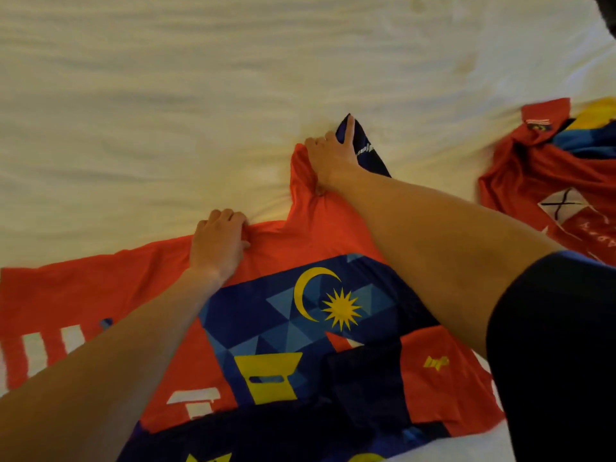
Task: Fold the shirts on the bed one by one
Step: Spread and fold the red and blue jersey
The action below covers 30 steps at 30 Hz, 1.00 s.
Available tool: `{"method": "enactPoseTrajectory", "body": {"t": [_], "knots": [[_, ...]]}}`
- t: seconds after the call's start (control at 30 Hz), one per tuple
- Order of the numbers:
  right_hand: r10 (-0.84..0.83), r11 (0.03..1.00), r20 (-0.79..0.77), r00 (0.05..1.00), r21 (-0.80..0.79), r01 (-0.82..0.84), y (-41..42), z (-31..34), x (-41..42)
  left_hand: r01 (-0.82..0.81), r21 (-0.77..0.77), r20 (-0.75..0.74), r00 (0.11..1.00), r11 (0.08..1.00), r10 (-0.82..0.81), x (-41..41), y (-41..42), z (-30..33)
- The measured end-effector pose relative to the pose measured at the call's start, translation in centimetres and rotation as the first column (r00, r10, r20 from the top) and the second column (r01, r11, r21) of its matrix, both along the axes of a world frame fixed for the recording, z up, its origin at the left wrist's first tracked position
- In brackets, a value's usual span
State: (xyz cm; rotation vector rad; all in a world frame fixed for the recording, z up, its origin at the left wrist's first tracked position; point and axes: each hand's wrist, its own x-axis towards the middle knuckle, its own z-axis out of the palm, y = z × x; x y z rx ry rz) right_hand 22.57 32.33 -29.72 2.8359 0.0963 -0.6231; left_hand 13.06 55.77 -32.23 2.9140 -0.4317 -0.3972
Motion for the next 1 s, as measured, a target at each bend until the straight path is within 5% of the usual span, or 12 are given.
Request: {"method": "enactPoseTrajectory", "body": {"t": [0.23, 0.4, 0.5, 0.73, 0.93, 1.0], "knots": [[0.102, 0.995, 0.144, 0.984, -0.034, -0.098, -3.2, 0.7, -6.4, 0.072, 0.198, -0.048, 0.997, 0.978, -0.064, 0.3, 0.4, 1.8], [-0.072, 0.974, 0.549, 0.833, 0.218, -0.059, -3.9, 4.2, -13.4, 0.093, -0.105, 0.197, 0.978, 0.990, -0.071, -3.3, 0.5, 5.6], [-0.160, 0.959, 0.686, 0.710, 0.277, -0.051, -4.2, 5.5, -20.5, 0.214, -0.156, 0.334, 0.930, 0.964, -0.152, -8.3, 1.5, 6.6], [-0.116, 0.978, 0.318, 0.941, 0.202, 0.052, -2.2, 2.0, -36.2, 0.240, -0.055, 0.079, 0.969, 0.969, -0.236, -17.1, 2.2, 4.2], [-0.247, 0.918, 0.391, 0.886, 0.386, 0.086, -1.7, 2.0, -39.1, 0.208, -0.034, 0.085, 0.975, 0.977, -0.205, -17.7, 2.0, 3.4], [-0.245, 0.920, 0.278, 0.929, 0.368, 0.132, -1.2, 2.4, -40.0, 0.244, -0.013, 0.085, 0.967, 0.970, -0.242, -18.1, 2.4, 3.2]]}}
